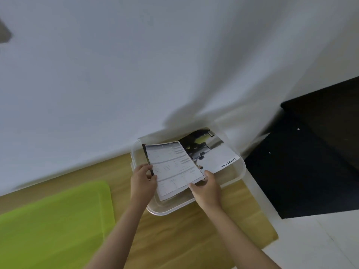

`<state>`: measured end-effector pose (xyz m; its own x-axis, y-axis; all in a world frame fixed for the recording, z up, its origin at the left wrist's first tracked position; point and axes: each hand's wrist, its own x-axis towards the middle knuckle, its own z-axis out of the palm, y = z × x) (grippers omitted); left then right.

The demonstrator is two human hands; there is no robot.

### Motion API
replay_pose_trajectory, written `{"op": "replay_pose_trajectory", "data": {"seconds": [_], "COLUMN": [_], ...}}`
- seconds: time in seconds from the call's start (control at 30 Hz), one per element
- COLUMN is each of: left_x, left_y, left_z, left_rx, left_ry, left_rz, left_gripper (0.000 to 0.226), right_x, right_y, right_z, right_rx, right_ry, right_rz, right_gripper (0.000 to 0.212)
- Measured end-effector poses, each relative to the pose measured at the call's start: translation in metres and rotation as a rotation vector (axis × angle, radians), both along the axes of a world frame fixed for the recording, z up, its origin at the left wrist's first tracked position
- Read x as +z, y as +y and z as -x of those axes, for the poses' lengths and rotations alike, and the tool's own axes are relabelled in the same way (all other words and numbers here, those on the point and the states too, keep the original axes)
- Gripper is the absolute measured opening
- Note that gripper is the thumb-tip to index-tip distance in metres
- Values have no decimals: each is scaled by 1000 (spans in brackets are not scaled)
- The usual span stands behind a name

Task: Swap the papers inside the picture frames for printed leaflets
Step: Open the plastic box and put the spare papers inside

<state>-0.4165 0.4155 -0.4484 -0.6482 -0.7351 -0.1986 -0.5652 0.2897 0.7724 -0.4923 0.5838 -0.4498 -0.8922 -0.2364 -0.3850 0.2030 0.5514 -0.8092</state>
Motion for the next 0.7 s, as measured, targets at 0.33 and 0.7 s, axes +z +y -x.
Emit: {"op": "replay_pose_trajectory", "data": {"seconds": [0.33,0.7], "left_x": [0,18], "left_y": [-3,-1], "left_z": [13,-18], "left_rx": [-70,-42], "left_ry": [-157,21], "left_rz": [28,58], "left_gripper": [27,54], "right_x": [8,41], "right_y": [-7,-17], "right_z": [27,10], "right_rx": [127,346], "right_ry": [-215,-106], "right_rz": [-121,-165], "right_gripper": [51,47]}}
